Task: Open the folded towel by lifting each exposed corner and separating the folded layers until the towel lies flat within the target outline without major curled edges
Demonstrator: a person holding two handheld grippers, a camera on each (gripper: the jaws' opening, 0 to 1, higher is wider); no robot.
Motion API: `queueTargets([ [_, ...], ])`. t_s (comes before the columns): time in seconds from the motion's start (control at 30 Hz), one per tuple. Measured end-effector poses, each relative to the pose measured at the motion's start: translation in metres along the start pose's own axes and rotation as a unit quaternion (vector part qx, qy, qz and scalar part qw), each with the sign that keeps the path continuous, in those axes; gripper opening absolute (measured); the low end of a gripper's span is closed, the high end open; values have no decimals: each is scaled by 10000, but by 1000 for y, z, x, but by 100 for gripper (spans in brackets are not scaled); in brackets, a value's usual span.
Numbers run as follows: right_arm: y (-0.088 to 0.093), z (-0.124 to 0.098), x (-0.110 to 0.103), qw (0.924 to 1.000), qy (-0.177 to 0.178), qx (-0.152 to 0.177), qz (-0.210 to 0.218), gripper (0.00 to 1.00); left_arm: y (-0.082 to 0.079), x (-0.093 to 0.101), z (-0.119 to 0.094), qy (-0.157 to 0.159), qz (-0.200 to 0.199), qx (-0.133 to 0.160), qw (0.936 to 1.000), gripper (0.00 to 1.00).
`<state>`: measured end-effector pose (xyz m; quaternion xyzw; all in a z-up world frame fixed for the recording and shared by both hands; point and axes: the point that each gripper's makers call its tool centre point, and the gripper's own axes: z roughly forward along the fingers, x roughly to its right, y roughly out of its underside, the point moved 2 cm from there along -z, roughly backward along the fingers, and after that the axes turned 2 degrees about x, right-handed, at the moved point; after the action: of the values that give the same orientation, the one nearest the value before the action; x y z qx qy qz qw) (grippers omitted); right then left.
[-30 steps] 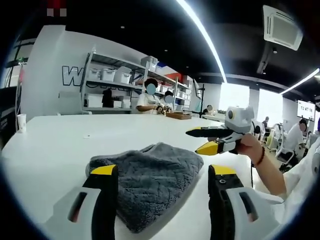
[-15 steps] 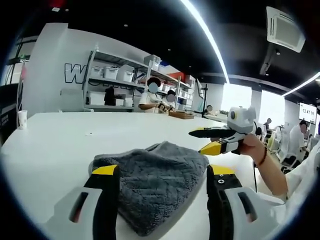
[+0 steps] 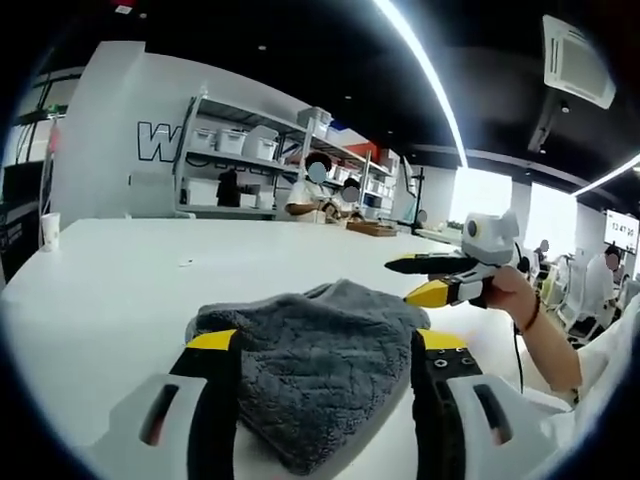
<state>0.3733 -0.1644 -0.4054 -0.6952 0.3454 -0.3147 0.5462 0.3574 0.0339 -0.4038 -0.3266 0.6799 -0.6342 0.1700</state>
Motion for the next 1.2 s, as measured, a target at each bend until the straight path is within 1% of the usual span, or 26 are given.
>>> queueTargets([
  [0.1,2,0,0,10000,26,-18,13,65,1,-2,0,-34,36,-14,10000,68],
  [0.33,5,5,4,9999,54,-63,68,64,0,-7,1,-83,-40,11,10000,68],
  [0.43,7,7,5,9999,48,-97,79,64,2,-10,3,-177,-11,-20,9998,68],
  [0.5,8,7,7,9999,78,-91,120,63,3,-12,4,-215,-62,-45,9997,67],
  [0.63,11,9,10,9998,88,-96,173,63,4,-14,3,-267,-52,-35,9996,67],
  [0.8,16,14,12,9995,102,-150,271,63,4,-22,5,-407,-73,-34,9991,67],
  [1.2,15,20,13,9992,90,-149,351,61,6,-34,10,-554,-209,-32,9982,67],
])
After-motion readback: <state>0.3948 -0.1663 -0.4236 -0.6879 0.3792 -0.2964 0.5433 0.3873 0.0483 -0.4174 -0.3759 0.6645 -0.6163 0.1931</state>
